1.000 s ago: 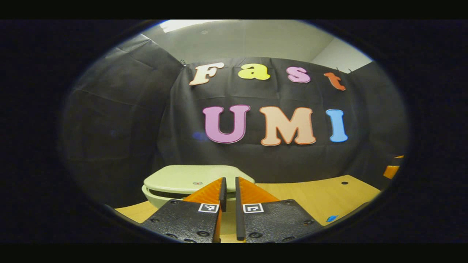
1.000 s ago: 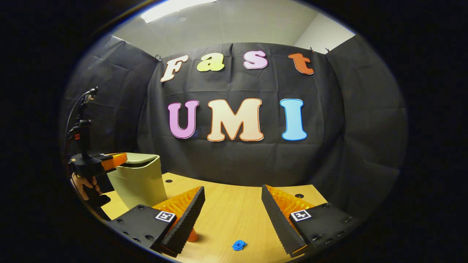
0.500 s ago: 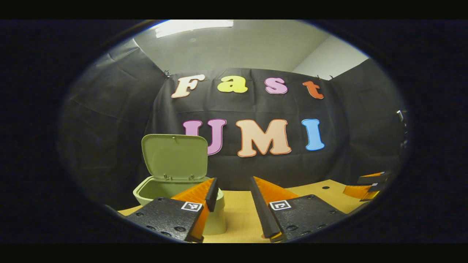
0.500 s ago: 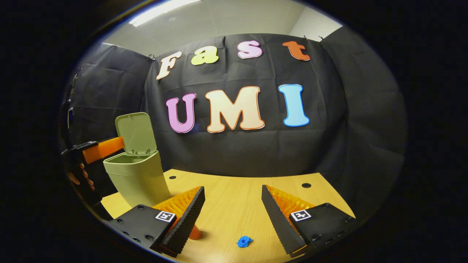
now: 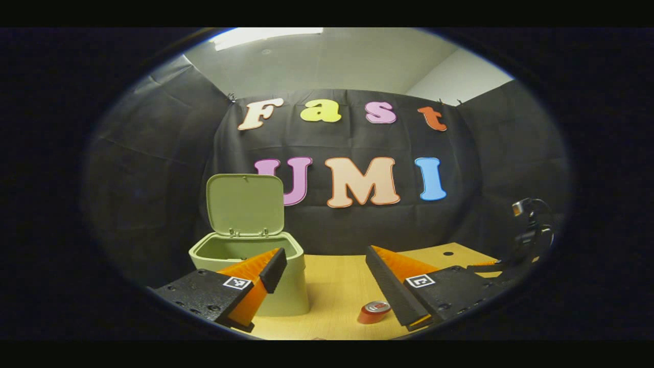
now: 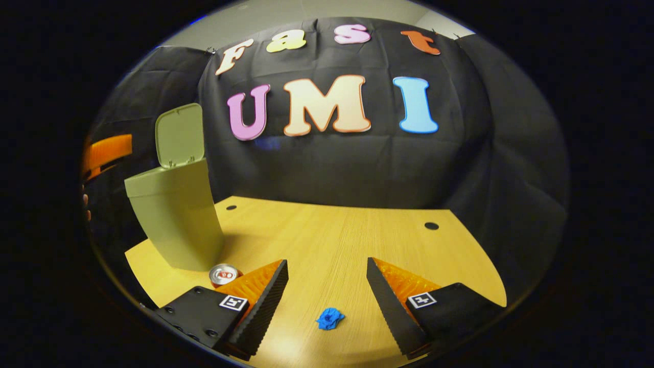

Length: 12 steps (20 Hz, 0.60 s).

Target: Press the lid of the desktop garbage bin to open it, pick up the crumpled paper on the desktop and throw it into the bin, then pick up the pop can on the desktop and drop it into the bin, and finally close the garbage bin lid.

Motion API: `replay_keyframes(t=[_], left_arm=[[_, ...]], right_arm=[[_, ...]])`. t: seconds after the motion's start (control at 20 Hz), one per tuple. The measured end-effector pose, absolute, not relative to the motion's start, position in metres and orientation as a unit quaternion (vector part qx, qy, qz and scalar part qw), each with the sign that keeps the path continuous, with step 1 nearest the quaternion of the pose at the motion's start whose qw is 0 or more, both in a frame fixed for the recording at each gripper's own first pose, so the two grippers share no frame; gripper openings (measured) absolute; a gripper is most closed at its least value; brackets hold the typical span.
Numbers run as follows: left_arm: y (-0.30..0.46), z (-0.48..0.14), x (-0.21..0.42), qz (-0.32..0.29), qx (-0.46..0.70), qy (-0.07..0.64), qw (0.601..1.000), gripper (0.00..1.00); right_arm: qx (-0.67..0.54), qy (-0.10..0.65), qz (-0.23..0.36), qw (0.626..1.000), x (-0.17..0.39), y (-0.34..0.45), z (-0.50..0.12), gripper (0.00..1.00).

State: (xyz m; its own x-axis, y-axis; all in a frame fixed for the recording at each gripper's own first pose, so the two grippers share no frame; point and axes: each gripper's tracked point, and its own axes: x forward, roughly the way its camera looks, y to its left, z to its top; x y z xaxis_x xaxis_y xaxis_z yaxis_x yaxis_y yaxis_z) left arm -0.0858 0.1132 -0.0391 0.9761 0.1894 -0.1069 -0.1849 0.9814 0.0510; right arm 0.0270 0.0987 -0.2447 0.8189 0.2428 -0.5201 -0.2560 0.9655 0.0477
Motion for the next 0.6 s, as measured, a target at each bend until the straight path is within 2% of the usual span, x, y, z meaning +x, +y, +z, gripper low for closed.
replay_keyframes(t=[0.35, 0.6], left_arm=[[0.133, -0.047, -0.106, 0.122, 0.030, 0.077, 0.989, 0.96], [0.145, -0.054, -0.118, 0.136, 0.036, 0.092, 0.986, 0.94]], right_arm=[[-0.053, 0.363, 0.132, 0.921, 0.014, 0.098, -0.324, 0.96], [-0.062, 0.414, 0.122, 0.900, 0.006, 0.095, -0.358, 0.98]])
